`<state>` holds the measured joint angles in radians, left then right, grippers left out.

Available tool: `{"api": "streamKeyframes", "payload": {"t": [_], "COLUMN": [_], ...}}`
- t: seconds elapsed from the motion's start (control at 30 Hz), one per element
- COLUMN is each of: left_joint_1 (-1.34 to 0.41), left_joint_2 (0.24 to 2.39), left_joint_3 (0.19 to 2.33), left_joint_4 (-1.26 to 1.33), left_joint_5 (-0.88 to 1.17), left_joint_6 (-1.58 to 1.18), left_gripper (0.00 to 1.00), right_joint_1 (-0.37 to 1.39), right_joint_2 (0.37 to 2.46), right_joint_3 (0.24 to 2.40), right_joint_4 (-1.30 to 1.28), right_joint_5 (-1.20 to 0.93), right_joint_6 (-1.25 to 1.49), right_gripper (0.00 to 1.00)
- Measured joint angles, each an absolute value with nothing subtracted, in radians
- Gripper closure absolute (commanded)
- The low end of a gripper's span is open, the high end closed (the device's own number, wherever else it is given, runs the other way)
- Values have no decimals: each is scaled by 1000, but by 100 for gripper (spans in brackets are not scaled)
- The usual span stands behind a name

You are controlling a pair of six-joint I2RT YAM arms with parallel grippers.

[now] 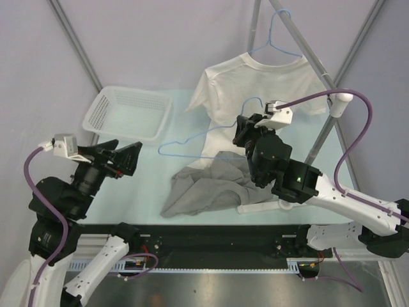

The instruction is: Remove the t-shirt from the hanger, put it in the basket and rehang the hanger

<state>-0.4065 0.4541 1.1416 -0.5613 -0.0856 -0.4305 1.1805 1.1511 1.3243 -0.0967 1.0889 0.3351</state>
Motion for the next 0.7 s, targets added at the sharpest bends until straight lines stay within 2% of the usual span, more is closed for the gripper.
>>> {"api": "streamKeyframes", "payload": {"t": [0.1, 0.23, 0.37, 0.47, 0.7], "left_joint_1": [-406, -407, -411, -415, -456], "left_joint_2": [521, 683, 843, 883, 784], "left_joint_3": [1188, 1275, 1343, 1315, 1234], "left_joint_4": [-540, -533, -581, -633, -664], "left_joint_5": [38, 344, 570, 641, 746], "left_joint_6": [-405, -331, -237, -189, -120], "left_gripper": [0, 5, 3, 1, 2], "right_joint_1": [1177, 1176, 1169, 1156, 1095], "right_joint_2": [1168, 1186, 1186, 1185, 1164], "right_joint_3": [1333, 1350, 1359, 1367, 1371], "right_joint_4": [-144, -203, -247, -278, -356], "right_joint_5": [1066, 1034, 999, 968, 859], "right_joint_6": [310, 290, 279, 278, 304], "right_gripper": [100, 100, 100, 100, 100]}}
